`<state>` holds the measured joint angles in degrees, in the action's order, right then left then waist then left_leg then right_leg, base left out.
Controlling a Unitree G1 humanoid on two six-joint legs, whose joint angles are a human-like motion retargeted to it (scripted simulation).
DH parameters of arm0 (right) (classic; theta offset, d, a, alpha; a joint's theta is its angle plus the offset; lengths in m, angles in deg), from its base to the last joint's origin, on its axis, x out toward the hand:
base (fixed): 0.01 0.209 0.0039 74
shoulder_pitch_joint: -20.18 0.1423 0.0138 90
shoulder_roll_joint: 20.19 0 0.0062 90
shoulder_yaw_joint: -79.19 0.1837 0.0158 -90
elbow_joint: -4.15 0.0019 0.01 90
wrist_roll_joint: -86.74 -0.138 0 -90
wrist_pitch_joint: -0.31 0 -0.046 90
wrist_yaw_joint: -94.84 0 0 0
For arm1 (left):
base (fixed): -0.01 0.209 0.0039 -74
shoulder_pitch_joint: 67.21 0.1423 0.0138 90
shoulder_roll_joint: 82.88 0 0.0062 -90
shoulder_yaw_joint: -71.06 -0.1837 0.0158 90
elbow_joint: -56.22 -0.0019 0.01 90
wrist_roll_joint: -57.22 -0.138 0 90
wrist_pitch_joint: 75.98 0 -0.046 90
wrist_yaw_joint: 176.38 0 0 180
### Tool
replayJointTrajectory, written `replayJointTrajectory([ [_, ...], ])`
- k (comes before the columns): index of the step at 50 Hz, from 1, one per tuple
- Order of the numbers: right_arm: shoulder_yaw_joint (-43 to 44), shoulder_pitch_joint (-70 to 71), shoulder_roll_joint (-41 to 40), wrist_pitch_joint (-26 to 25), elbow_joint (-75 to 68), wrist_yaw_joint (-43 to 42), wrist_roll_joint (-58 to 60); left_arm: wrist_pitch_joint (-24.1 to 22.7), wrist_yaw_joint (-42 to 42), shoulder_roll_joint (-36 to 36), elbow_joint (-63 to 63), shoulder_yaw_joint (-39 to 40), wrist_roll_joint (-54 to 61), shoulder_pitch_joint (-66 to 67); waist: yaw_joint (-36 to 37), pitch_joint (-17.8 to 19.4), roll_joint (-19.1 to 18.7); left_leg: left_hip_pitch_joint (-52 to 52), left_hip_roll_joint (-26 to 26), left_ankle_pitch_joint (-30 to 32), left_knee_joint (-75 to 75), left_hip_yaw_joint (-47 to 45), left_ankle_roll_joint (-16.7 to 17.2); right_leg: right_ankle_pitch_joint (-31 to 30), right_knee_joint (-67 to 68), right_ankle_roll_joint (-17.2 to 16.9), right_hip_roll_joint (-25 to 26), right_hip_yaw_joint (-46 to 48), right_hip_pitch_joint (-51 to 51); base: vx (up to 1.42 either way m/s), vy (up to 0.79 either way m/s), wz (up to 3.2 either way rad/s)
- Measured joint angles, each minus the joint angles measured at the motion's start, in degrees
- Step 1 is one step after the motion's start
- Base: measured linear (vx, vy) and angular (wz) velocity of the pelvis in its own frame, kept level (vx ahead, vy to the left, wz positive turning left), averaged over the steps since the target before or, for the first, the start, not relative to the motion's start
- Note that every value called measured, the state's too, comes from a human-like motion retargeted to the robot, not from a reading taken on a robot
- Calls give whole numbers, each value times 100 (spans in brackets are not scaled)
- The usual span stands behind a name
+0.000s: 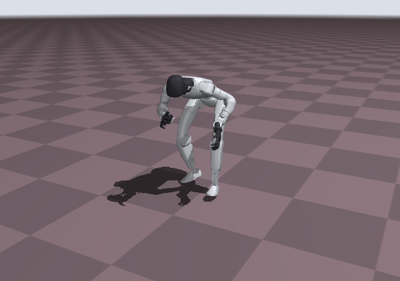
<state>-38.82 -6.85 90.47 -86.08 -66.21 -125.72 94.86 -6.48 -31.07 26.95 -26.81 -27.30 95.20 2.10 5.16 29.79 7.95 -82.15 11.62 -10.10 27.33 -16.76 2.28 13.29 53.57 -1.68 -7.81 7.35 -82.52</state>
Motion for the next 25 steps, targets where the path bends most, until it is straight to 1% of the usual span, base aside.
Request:
replayJointTrajectory([
  [2,43,-161,51,41,3,62,-56,29,-43,-22,40,-193,-63,-396,-35,0,27,-147,42,-73,522,16,-96,-55,547,107,-163,44,-168,41,18,2],
  [3,72,-261,84,57,10,97,-84,45,-78,-35,64,-302,-125,-633,-43,0,37,-205,62,-114,745,20,-149,-227,903,138,-253,54,-324,40,20,-7],
  [5,138,-496,149,81,29,174,-144,90,-171,-50,118,-523,-299,-1157,-59,0,59,-277,91,-247,1152,28,-257,-844,1693,160,-447,44,-739,40,22,-21],
  [7,144,-939,139,95,16,250,-229,159,-278,-83,146,-776,-481,-1551,-61,0,-86,-101,137,-517,1657,243,-309,-1352,2276,208,-673,287,-743,43,23,-35],
  [8,153,-1156,155,108,16,280,-267,187,-322,-104,180,-892,-562,-1763,-57,0,-161,-23,159,-651,1891,345,-319,-1440,2442,257,-795,455,-743,42,22,-36],
  [10,193,-1501,235,143,17,319,-331,227,-384,-150,270,-1092,-709,-2272,-44,0,-284,93,202,-876,2264,505,-319,-1330,2379,343,-996,873,-743,39,19,-35],
  [12,158,-1602,312,154,-30,394,-343,267,-360,-119,333,-1278,-936,-2922,-66,0,-318,131,245,-1025,2465,578,-293,-1145,1593,337,-987,1302,-743,35,14,-25],
  [13,239,-1641,402,192,-33,356,-381,276,-318,-163,387,-1302,-946,-3258,-79,0,-354,128,233,-1111,2564,589,-283,-1095,1037,261,-940,1455,-743,35,12,0],
  [15,318,-1586,556,239,-51,327,-405,276,-228,-184,446,-1369,-1033,-4003,-153,0,-357,85,179,-1227,2645,549,-233,-1161,-457,56,-689,1554,-743,36,10,36],
  [17,372,-1410,652,240,-84,305,-367,238,-166,-165,532,-1412,-1150,-4653,-426,0,-341,1,-74,-1300,2677,477,-155,-1253,-2017,-264,-506,1230,-743,43,5,139],
  [18,403,-1322,690,233,-99,288,-340,218,-149,-161,580,-1429,-1209,-4926,-611,0,-351,-38,-256,-1333,2700,452,-116,-1267,-2640,-447,-493,971,-743,49,0,208],
  [20,439,-1189,731,227,-127,249,-295,184,-153,-176,635,-1458,-1342,-5326,-974,0,-421,-46,-605,-1397,2754,454,-73,-1353,-3473,-820,-539,447,-664,52,-5,220],
  [22,415,-1115,682,219,-171,242,-246,164,-171,-158,652,-1497,-1539,-5458,-1229,0,-498,48,-815,-1482,2834,503,-93,-1722,-3808,-1144,-562,92,-459,51,-12,155],
  [25,256,-935,413,128,-288,337,-63,153,-247,75,657,-1620,-1948,-5366,-1490,0,-479,171,-904,-1609,2983,552,-177,-2614,-3905,-1332,-590,57,-253,48,-22,76],
])
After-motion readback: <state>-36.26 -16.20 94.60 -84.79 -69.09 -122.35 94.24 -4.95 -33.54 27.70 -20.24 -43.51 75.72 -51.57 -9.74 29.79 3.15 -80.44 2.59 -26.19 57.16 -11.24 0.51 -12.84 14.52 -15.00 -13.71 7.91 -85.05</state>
